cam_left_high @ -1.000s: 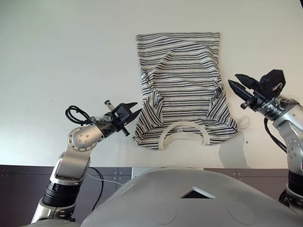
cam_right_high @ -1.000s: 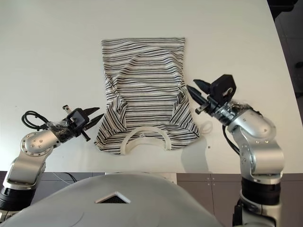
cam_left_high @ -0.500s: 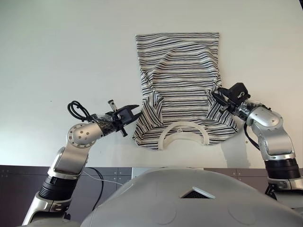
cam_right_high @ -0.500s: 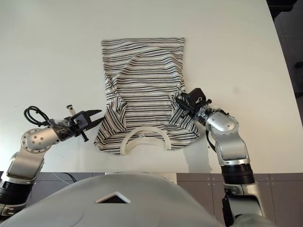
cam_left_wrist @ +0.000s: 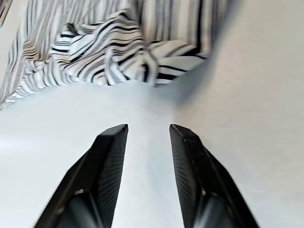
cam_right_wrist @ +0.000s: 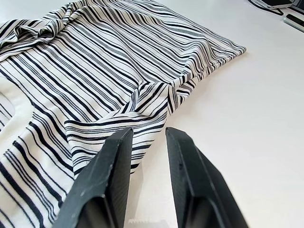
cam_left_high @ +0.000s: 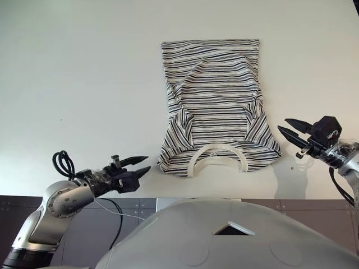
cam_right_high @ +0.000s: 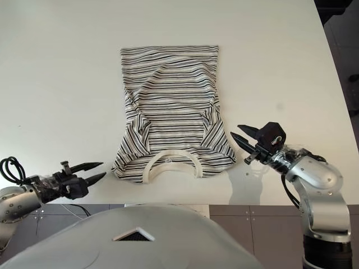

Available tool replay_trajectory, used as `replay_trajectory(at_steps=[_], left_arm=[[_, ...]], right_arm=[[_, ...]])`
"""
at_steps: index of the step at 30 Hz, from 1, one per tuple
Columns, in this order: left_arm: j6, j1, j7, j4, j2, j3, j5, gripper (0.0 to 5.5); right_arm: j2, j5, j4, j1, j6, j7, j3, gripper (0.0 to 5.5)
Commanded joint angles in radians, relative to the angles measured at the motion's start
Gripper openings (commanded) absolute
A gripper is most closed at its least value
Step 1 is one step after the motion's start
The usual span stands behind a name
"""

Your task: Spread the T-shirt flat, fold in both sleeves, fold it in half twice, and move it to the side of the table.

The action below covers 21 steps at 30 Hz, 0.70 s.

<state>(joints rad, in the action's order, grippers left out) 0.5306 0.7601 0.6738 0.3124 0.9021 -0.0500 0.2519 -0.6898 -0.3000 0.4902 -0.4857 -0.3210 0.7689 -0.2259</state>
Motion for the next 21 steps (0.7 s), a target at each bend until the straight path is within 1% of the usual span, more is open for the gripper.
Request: replay_trajectory(at_steps=[1, 5, 13, 16, 21], left_arm=[[0.158, -0.057, -0.064, -0.097, 0.023, 0.041, 0.162, 2.02], [0.214, -0.118, -0.114, -0.134, -0.009, 0.095, 0.233, 2.02], [0.246, -0.203, -0.134, -0.157, -0.011, 0.171, 0.259, 2.02], [0.257, -0.212, -0.144, -0.163, -0.001, 0.173, 0.259, 2.02], [0.269, -0.216, -0.171, -0.136, 0.011, 0.136, 0.244, 2.02]], right_arm=[[0.001, 0.008, -0.011, 0.03, 0.006, -0.007, 0.008, 1.26], [0.003, 0.019, -0.033, 0.07, 0.008, -0.008, 0.04, 1.26], [0.01, 0.04, -0.041, 0.087, 0.012, -0.017, 0.085, 1.26], [0.012, 0.045, -0.046, 0.084, 0.015, -0.021, 0.091, 1.26], [0.023, 0.049, -0.046, 0.065, 0.023, -0.035, 0.097, 1.26]])
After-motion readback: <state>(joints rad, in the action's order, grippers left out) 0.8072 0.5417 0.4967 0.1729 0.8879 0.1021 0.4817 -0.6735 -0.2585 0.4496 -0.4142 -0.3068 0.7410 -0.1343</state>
